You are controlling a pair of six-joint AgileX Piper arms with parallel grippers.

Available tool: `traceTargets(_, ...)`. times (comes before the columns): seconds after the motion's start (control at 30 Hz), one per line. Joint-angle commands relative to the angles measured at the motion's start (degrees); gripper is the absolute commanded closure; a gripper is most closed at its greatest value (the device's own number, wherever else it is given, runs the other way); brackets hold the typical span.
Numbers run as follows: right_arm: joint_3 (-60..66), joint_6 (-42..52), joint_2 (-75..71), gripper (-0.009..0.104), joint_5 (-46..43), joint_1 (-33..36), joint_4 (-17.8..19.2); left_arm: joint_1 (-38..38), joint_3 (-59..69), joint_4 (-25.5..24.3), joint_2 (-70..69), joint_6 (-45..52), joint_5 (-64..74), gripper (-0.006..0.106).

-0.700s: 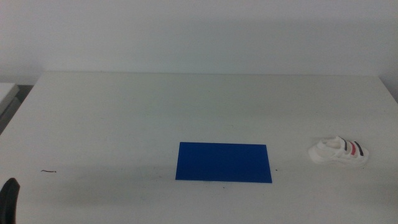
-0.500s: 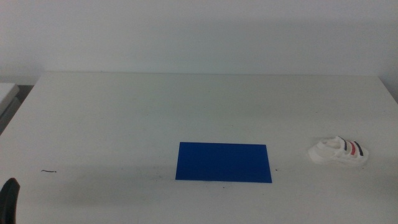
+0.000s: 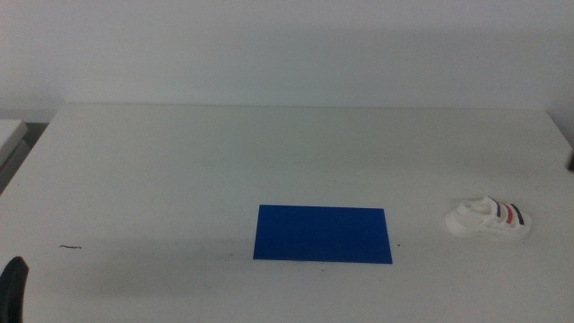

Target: Use one arm to grab the shoe from the table and place it on the mat.

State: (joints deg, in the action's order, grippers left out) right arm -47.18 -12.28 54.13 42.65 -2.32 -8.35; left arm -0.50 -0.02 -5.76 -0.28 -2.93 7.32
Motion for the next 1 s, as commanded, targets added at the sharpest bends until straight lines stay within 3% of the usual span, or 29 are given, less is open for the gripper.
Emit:
traceTargets(0.0,-5.82,-10.27,8.32,0.003,3.69,0.05,-1.99,-0.13,0.02,0.23,0.28,-0.17,-0.68,0.007)
traceTargets(0.2,-10.49,-35.7,22.73,0.003,-3.7,4.43,-0.46,-0.13,0.02,0.23,0.28,-0.17,-0.68,0.007)
traceTargets(0.27,-10.77,-43.07,26.68,0.003,-4.5,5.27,-1.45,-0.13,0.02,0.23,0.28,-0.17,-0.68,0.007)
traceTargets(0.47,-14.97,-58.75,37.8,0.003,2.71,6.29,0.63,-0.13,0.02,0.23,0.28,-0.17,-0.68,0.007)
traceTargets(0.6,-18.15,-61.19,42.15,0.003,5.81,6.27,3.73,-0.13,0.02,0.23,0.28,-0.17,-0.68,0.007)
traceTargets(0.97,-21.4,-66.08,51.43,0.003,4.45,6.06,6.27,-0.13,0.02,0.23,0.28,-0.17,-0.68,0.007)
